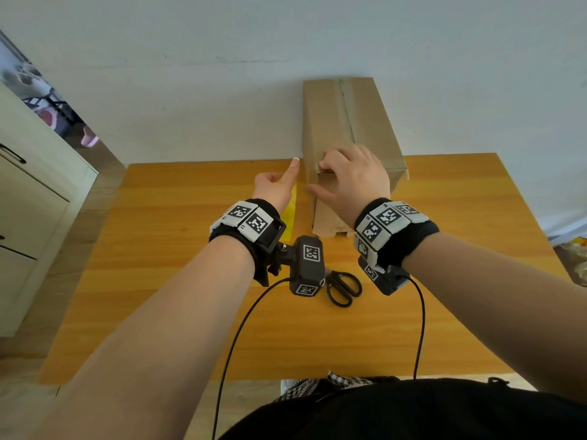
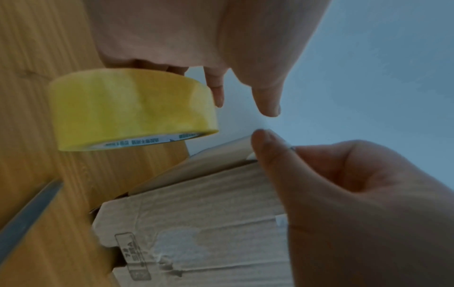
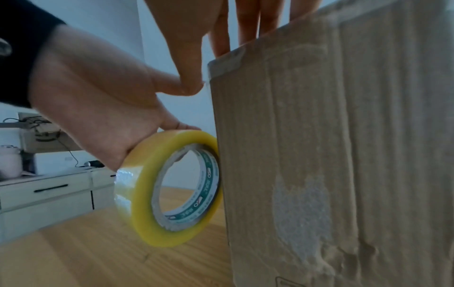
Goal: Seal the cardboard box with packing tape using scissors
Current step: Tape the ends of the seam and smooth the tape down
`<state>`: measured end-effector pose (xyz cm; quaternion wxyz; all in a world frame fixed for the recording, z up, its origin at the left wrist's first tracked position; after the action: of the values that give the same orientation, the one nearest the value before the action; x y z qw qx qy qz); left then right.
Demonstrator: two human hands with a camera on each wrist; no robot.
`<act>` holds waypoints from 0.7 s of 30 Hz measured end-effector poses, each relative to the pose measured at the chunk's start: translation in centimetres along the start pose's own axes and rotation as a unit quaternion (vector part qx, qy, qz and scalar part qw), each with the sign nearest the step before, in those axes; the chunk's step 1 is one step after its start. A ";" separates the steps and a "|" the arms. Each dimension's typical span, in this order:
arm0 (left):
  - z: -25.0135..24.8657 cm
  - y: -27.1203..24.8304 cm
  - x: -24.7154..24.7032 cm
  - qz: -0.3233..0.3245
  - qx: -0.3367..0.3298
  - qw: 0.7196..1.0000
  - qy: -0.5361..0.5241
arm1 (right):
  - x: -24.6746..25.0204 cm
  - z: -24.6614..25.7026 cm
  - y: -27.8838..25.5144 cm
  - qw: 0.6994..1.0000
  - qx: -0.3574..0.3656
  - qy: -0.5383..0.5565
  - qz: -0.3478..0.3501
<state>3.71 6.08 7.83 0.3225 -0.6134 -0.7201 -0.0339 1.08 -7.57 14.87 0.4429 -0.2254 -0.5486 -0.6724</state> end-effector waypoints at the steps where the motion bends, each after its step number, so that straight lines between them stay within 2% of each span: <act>1: -0.1 -0.1 0.1 0.000 -0.001 1.000 -0.003 | 0.0 0.4 0.1 1.000 0.007 -0.018 -0.013; 7: 0.4 -0.2 0.8 0.000 0.010 1.000 -0.017 | -0.9 1.6 0.4 0.993 0.035 -0.103 -0.035; 12: 0.8 0.2 1.2 -0.003 0.004 0.999 -0.035 | -1.0 1.4 0.5 0.995 0.030 -0.094 -0.022; 15: 0.8 0.7 1.5 -0.012 -0.021 0.999 -0.023 | -1.2 1.3 0.1 0.993 0.056 -0.102 -0.009; 21: 0.1 1.4 1.7 -0.047 -0.095 0.994 0.022 | -0.4 0.6 -0.6 0.988 0.074 -0.129 -0.032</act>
<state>4.83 7.94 8.10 0.2766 -0.6054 -0.7348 -0.1303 0.63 -6.83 14.39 0.3619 -0.2592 -0.6560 -0.6095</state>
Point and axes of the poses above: each hand's wrist, its own y-axis towards the middle knuckle, its own x-axis out of the back of the hand, z = x × y, the point moved 9 cm from there along y, towards the middle knuckle, and after that the axes turned 11 degrees about -z, right-handed, at the moved point
